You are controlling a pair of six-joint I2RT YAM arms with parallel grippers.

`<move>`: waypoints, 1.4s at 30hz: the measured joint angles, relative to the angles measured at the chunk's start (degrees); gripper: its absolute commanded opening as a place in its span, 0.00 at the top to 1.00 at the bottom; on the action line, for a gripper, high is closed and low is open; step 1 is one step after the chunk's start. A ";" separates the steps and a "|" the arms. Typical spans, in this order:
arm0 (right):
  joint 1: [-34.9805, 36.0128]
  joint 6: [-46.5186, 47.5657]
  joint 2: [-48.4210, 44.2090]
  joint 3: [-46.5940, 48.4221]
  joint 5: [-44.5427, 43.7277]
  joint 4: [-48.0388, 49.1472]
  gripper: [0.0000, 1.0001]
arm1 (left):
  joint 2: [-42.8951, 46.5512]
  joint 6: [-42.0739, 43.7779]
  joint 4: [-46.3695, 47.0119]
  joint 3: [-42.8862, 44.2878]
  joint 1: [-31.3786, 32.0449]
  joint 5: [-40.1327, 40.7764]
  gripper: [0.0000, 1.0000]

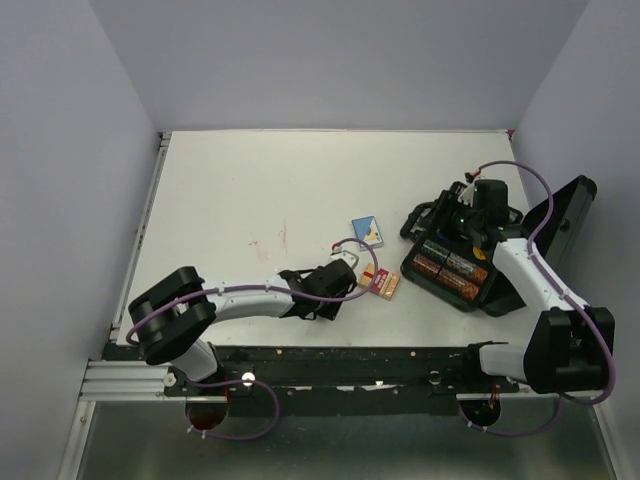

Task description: Pack up texas hold em set

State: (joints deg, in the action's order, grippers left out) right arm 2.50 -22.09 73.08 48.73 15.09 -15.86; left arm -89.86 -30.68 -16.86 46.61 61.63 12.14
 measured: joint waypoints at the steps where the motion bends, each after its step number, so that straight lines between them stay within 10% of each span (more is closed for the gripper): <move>1: 0.31 -0.24 -0.07 -0.55 0.61 0.09 0.34 | 0.42 -0.02 0.81 -0.66 0.00 -0.09 0.52; 34: 32.79 -27.61 14.53 -17.46 12.61 25.27 0.51 | 6.45 -2.67 18.58 -12.00 -3.13 -6.01 0.55; 42: 33.99 -24.85 8.37 -16.13 4.07 17.49 0.38 | 7.48 -2.73 20.33 -13.38 -3.13 -6.56 0.43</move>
State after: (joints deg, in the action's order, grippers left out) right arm 36.49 -46.94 81.45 32.60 19.16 1.63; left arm -82.39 -33.41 3.46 33.23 58.50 5.58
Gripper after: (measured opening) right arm 0.573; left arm 0.502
